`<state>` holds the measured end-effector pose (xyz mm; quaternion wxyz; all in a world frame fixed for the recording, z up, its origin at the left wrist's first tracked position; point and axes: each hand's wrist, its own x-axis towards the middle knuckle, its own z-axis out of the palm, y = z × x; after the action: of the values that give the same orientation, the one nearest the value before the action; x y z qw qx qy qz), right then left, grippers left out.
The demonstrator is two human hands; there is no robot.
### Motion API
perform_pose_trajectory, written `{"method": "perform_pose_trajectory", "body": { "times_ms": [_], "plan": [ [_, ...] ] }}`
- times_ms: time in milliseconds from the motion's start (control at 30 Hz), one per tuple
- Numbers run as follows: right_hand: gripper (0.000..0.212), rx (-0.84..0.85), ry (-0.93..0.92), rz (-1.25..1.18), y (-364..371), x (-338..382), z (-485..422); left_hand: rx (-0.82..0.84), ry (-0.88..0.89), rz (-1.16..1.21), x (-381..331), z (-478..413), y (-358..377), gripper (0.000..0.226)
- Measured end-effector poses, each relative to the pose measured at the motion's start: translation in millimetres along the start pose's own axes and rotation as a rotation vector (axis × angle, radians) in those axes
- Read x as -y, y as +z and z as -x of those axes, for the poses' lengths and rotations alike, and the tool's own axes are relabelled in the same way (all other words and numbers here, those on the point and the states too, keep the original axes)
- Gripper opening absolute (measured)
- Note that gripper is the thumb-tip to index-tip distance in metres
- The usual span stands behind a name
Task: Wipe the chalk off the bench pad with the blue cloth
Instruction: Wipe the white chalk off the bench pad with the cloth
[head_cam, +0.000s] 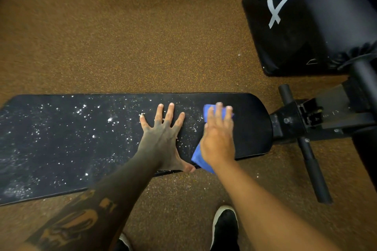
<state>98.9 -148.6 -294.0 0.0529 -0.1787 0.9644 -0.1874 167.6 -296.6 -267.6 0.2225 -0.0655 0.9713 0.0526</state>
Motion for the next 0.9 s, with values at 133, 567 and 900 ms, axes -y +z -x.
{"method": "perform_pose_trajectory", "body": {
  "times_ms": [133,567,900],
  "plan": [
    [0.058,0.117,-0.301,0.066,-3.2,-13.1,-4.6,0.004,0.017,-0.011,3.5,1.5,-0.1,0.163],
    [0.054,0.067,-0.1,0.091,-9.0,-8.2,-51.3,0.005,-0.017,-0.011,9.7,6.8,-0.1,0.163],
    [0.061,0.082,-0.209,0.07,1.9,17.8,-71.2,0.025,-0.005,-0.001,13.4,7.2,0.6,0.161]
  ]
}}
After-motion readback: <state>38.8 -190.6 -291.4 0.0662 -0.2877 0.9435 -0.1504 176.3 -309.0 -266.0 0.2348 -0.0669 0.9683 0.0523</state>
